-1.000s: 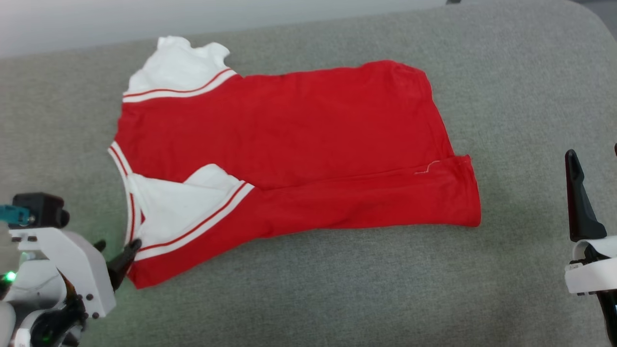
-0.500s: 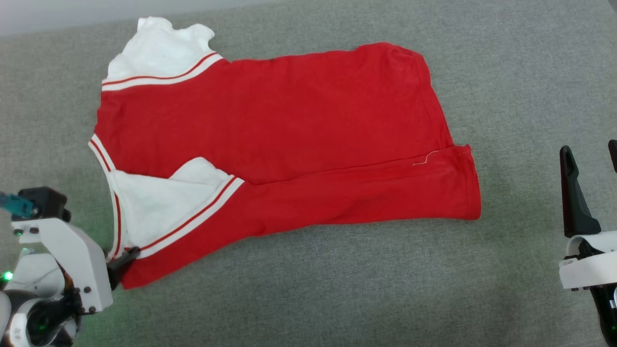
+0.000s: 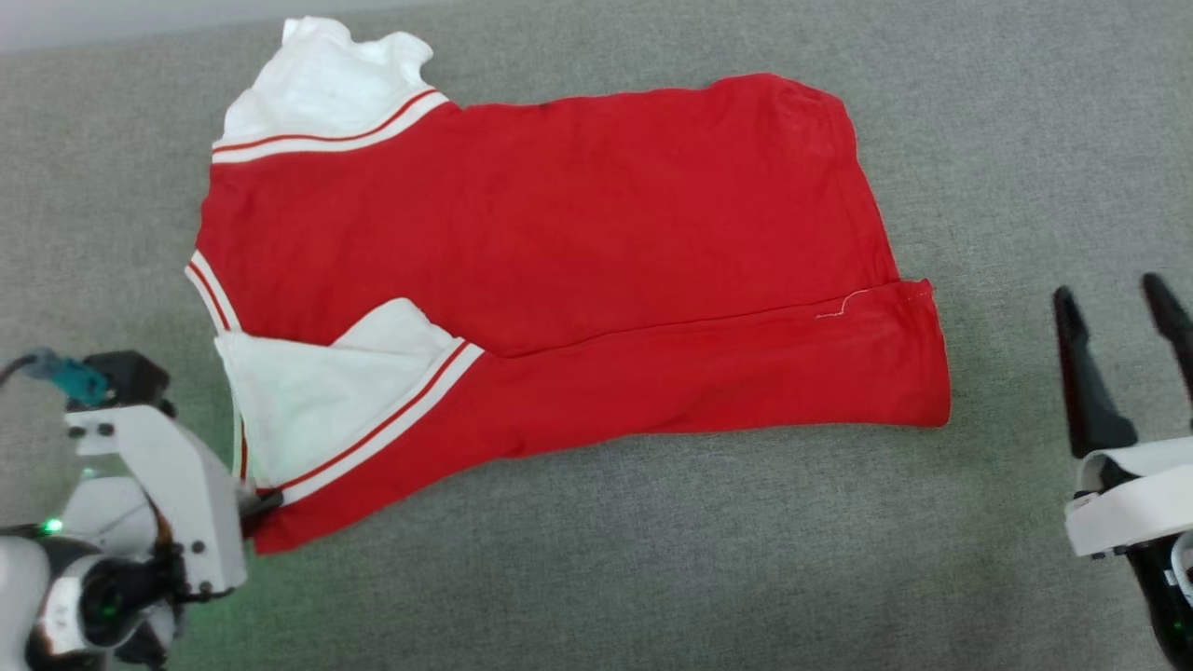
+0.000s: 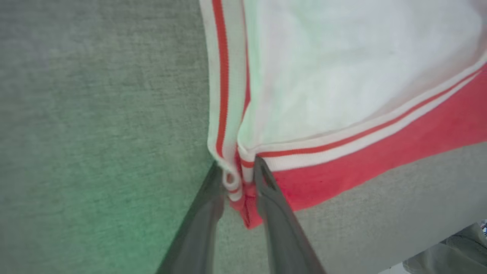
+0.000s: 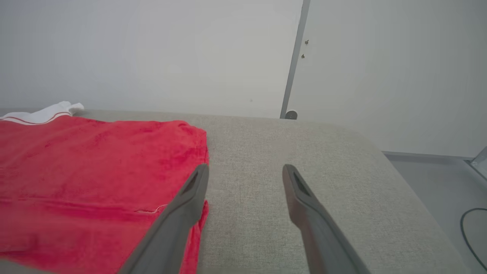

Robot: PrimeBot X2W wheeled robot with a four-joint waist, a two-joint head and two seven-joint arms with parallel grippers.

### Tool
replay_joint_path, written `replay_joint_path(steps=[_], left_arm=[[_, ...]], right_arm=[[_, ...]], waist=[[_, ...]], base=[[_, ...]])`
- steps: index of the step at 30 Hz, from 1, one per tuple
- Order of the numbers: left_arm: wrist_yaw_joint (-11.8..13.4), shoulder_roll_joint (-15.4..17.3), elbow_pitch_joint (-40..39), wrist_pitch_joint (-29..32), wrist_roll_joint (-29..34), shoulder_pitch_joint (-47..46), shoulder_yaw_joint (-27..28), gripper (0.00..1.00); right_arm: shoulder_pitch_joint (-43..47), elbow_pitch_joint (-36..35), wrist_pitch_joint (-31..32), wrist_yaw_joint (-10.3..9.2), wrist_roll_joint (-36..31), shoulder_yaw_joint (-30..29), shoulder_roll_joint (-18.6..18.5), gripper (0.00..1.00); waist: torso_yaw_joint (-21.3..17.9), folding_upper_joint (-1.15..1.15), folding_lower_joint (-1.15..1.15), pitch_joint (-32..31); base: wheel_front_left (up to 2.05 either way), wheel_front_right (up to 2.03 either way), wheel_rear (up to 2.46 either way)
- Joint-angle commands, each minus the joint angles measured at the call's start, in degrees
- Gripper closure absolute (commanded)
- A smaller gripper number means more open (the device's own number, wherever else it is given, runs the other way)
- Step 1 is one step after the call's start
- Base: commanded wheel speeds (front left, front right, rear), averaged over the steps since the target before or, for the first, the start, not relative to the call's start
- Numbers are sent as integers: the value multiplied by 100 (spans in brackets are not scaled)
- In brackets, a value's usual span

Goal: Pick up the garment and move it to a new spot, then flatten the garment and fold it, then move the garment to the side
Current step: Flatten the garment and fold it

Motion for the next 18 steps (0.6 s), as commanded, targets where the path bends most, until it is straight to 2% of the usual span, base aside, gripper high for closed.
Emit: replay_joint_path(steps=[1, 9, 18], left_arm=[[-20, -264, 331, 128, -36, 361, -385, 100], [-56, -338, 533, -49, -7, 209, -372, 100], [-195, -560, 634, -209, 74, -99, -546, 100]], right_arm=[[-56, 21, 79, -6, 39, 53, -50, 0], [-168, 54, 1416, -6, 660, 671, -454, 0], [-573, 556, 2798, -6, 1094, 906, -757, 0]], waist=[[2, 0, 0, 8], [57, 0, 0, 74], [314, 0, 0, 166]], base=[[0, 0, 0], [0, 0, 0], [0, 0, 0]])
